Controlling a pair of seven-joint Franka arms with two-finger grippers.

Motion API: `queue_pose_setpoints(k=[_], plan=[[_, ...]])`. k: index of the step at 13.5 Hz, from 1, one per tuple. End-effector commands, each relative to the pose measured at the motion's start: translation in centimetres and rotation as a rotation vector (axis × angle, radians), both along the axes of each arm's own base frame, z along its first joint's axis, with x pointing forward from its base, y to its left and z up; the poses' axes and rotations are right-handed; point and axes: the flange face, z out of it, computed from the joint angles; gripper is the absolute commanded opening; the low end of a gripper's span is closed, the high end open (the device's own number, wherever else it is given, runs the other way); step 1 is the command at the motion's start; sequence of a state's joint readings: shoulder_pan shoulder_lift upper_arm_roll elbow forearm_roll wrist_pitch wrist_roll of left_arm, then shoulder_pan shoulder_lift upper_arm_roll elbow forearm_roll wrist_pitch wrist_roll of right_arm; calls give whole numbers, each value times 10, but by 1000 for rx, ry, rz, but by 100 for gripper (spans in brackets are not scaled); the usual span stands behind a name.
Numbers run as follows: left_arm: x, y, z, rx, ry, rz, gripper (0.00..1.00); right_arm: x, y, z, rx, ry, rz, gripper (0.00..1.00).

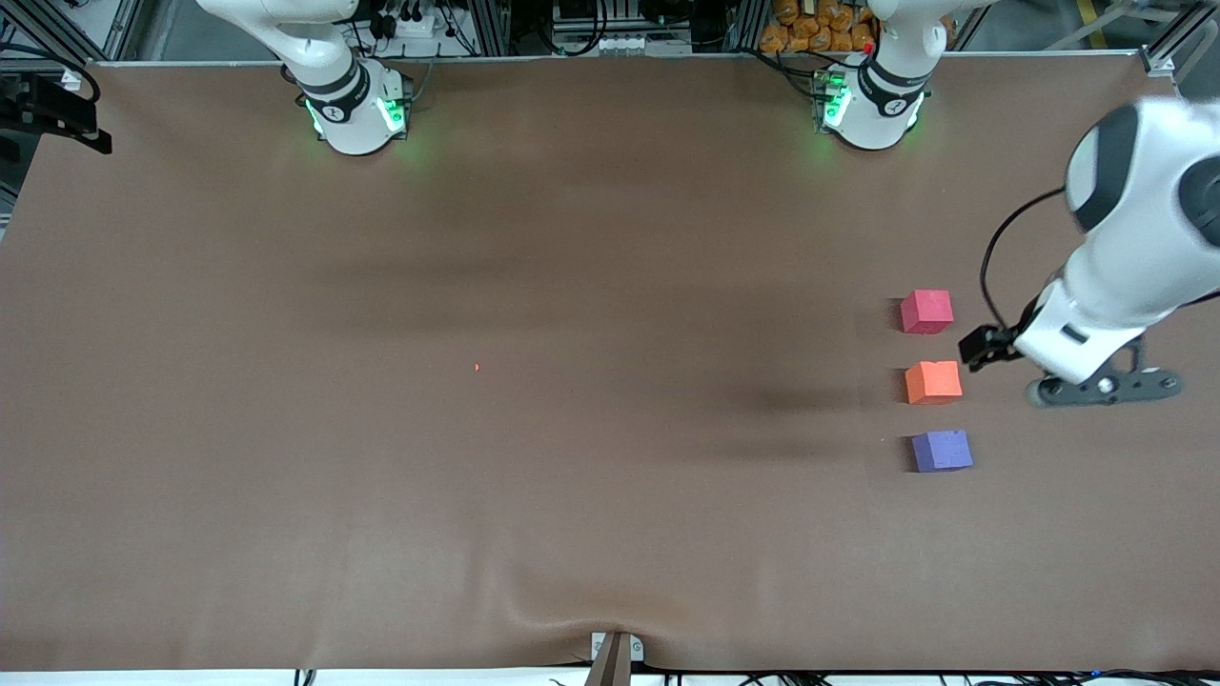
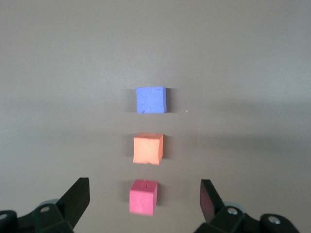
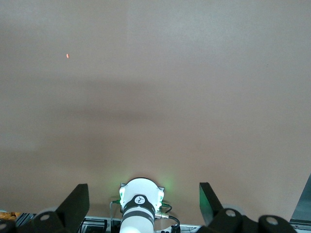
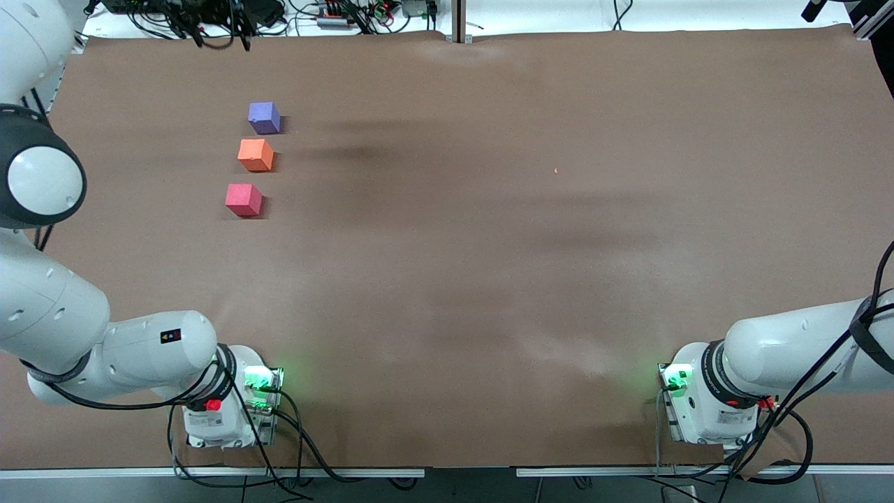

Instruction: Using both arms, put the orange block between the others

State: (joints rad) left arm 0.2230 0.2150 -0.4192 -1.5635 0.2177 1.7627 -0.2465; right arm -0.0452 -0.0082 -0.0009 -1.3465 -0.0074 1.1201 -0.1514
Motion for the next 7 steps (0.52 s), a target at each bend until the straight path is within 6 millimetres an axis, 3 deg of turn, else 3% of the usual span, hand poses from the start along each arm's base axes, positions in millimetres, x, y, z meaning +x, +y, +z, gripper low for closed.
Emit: queue_pose_setpoints(k=[1, 4, 7], plan=[[-18, -26, 64, -126, -10, 0, 100, 1, 5, 5, -17, -4, 7, 100], [-46, -12, 101, -105, -6, 33, 100, 5, 3, 8, -10, -40, 4, 100], [-74, 9, 116, -142, 49, 59, 100, 12, 3, 9, -7, -81, 5, 100]])
